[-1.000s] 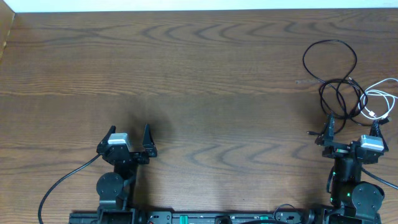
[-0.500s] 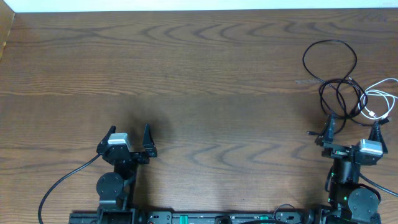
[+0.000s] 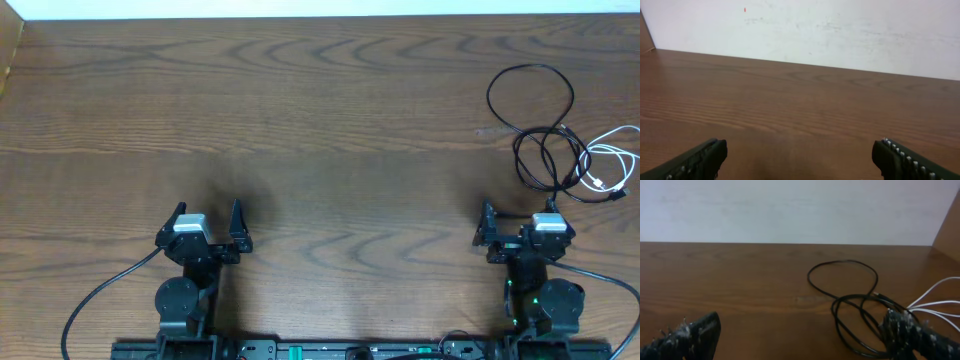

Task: Untangle cables

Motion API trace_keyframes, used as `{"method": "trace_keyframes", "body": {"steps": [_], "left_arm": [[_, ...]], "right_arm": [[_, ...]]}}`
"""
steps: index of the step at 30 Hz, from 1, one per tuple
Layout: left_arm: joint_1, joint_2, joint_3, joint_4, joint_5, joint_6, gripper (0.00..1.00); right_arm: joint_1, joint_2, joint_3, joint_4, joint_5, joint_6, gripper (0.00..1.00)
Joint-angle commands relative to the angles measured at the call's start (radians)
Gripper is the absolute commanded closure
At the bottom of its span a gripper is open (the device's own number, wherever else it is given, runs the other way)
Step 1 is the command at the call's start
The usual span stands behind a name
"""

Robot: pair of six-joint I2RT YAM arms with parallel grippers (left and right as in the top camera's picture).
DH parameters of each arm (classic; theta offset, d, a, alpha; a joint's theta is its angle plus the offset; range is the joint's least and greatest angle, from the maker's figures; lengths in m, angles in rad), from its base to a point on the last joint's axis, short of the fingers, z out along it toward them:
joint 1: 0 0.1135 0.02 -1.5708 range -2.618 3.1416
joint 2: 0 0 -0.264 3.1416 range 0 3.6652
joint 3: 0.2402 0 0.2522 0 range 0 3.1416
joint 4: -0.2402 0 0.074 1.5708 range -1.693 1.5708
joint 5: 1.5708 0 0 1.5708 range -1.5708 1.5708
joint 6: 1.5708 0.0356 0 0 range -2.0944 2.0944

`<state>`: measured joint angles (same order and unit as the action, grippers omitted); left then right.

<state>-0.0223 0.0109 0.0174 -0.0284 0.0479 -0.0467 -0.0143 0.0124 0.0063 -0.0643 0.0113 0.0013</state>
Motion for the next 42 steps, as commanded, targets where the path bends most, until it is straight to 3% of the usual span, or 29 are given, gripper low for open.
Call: {"method": "trace_keyframes", "body": {"steps": [1,42], "left_arm": [[0.004,-0.006,-0.013,-0.042,-0.023,0.017,0.02],[0.004,-0.006,-0.013,-0.042,-0.023,0.017,0.02]], "right_arm": [[0.007,-0.008,-0.001,-0.010,-0.004,0.009,0.01],[0.050,-0.008,-0.001,-0.011,-0.007,0.005,0.01]]}}
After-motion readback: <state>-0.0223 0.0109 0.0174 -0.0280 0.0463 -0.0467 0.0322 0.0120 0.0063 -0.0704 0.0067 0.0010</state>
